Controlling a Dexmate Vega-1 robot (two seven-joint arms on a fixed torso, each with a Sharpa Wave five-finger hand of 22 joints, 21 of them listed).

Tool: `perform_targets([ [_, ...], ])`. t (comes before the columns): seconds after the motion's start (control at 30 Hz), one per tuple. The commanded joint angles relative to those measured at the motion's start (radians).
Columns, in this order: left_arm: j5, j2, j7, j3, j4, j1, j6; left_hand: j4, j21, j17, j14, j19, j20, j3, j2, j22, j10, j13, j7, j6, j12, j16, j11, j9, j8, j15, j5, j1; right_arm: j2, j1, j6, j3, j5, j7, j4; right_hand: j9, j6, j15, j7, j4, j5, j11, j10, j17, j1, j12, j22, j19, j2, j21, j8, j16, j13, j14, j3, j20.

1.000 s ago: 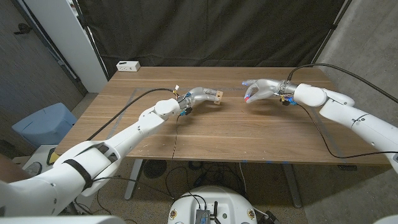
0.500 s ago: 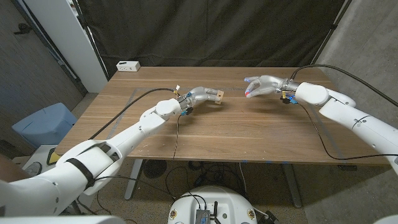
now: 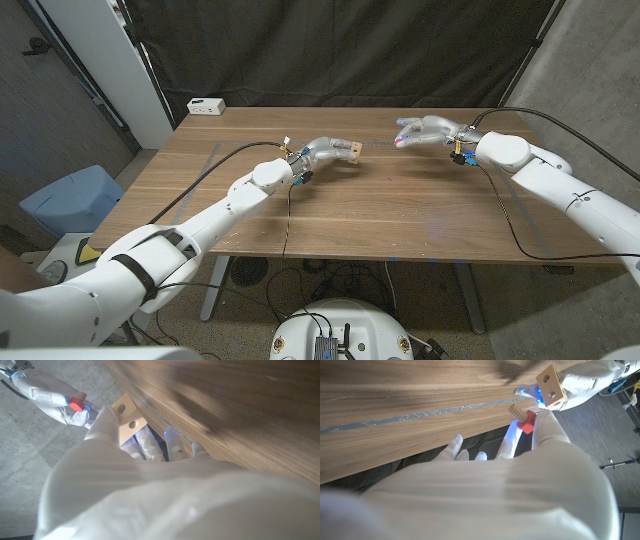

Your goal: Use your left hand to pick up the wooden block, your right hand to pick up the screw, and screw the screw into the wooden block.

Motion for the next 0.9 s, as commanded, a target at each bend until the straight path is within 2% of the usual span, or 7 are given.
perform_targets([
  [0.03,-0.001,-0.026,0.027,-0.004,0.021,0.006,-0.042,0.005,0.002,0.002,-0.001,0.003,0.009,0.002,0.01,0.005,-0.006,0.002,0.002,0.01,0.0,0.004,-0.001,0.004,0.009,-0.001,-0.001,0.004,0.002,-0.045,-0.065,0.043,0.11,-0.029,-0.053,0.002,0.005,0.004,0.01,0.003,-0.001,0.004,0.003,0.002,0.015,0.0,0.002,0.008,0.006,0.005,0.008,0.005,0.002,0.009,-0.002,-0.001],
  [0.37,-0.008,-0.06,0.036,-0.003,0.055,0.005,-0.072,0.004,0.003,0.002,0.0,0.006,0.011,0.002,0.01,0.005,-0.008,0.001,0.002,0.011,-0.001,0.004,-0.001,0.004,0.009,-0.002,-0.001,0.006,0.012,-0.103,-0.121,0.085,0.192,-0.106,-0.116,0.004,0.013,0.011,0.019,0.005,-0.006,0.012,0.009,0.002,0.014,-0.002,0.002,0.014,0.008,0.005,0.014,0.006,0.003,0.016,-0.004,-0.001],
  [0.47,-0.012,-0.071,0.035,-0.002,0.065,0.006,-0.08,0.004,0.003,0.002,0.0,0.005,0.011,0.001,0.01,0.005,-0.008,0.0,0.002,0.01,0.0,0.005,-0.001,0.004,0.009,-0.002,-0.001,0.006,0.032,-0.13,-0.121,0.103,0.225,-0.145,-0.128,0.004,0.014,0.014,0.02,0.005,-0.007,0.015,0.012,0.001,0.014,-0.002,0.002,0.015,0.008,0.005,0.015,0.006,0.003,0.017,-0.005,0.0],
  [0.9,-0.017,-0.099,0.027,0.003,0.117,-0.01,-0.099,0.006,0.002,0.002,-0.001,0.005,0.009,-0.001,0.012,0.005,-0.01,-0.002,0.002,0.01,0.0,0.004,-0.001,0.004,0.008,-0.002,-0.001,0.004,0.087,-0.176,-0.106,0.129,0.273,-0.253,-0.142,0.001,0.016,0.017,0.024,0.006,-0.01,0.017,0.016,0.001,0.013,-0.003,0.002,0.016,0.009,0.004,0.016,0.007,0.003,0.022,-0.007,0.004],
])
